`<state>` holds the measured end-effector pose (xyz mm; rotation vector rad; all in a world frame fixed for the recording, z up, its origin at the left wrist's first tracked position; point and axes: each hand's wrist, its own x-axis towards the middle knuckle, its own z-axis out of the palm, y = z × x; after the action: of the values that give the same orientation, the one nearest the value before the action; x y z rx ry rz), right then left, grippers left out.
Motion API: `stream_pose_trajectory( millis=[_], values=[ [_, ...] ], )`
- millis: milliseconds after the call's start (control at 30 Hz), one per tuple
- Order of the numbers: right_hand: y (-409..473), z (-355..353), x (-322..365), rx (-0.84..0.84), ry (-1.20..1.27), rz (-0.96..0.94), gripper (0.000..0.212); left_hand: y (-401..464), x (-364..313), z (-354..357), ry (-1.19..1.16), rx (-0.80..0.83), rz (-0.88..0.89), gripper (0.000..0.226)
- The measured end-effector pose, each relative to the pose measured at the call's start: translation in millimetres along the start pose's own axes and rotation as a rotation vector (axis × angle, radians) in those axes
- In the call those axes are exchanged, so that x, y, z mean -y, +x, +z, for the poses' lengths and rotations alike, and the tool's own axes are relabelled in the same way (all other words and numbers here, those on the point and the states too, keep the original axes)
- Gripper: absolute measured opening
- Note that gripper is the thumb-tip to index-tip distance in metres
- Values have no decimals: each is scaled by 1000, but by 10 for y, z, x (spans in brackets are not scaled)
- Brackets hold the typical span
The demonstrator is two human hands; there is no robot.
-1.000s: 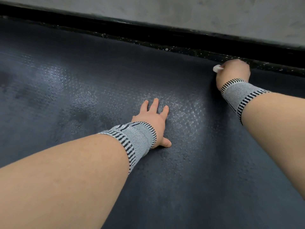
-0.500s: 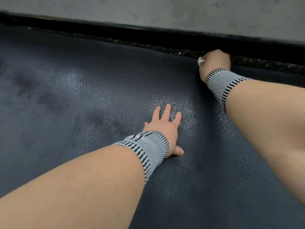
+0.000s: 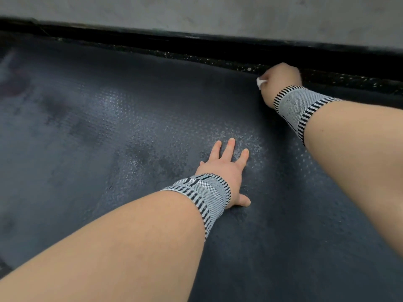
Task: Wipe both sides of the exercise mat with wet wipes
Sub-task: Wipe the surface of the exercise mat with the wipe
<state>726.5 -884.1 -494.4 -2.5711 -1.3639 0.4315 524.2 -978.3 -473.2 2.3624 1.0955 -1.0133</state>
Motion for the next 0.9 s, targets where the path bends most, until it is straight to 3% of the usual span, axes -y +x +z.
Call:
stream_pose_trajectory(
  millis=[67, 200, 267, 400, 533, 700, 767, 900],
  values=[
    [-106, -32, -119, 33, -93, -45, 29, -5, 10, -5, -9, -3, -2, 118],
    [-311, -206, -659, -84, -220, 170, 36, -3, 8, 10, -7, 2, -4, 118],
    [-300, -198, -606, -121, -194, 222, 34, -5, 6, 5, -7, -5, -6, 118],
    [-282, -8, -73, -24, -72, 33, 29, -1, 9, 16, -4, -15, -4, 118],
    [-495, -79, -294, 54, -207, -96, 33, -3, 19, 19, -13, -21, -1, 118],
    [-623, -172, -696, -93, -248, 203, 34, 1, 23, 17, -18, -18, 11, 117],
    [-641, -48, -403, -75, -129, 149, 29, -3, 23, 21, -13, -23, 11, 117],
    [-916, 154, 42, 25, -28, -150, 29, 4, 30, 17, -10, -31, 22, 118]
  ],
)
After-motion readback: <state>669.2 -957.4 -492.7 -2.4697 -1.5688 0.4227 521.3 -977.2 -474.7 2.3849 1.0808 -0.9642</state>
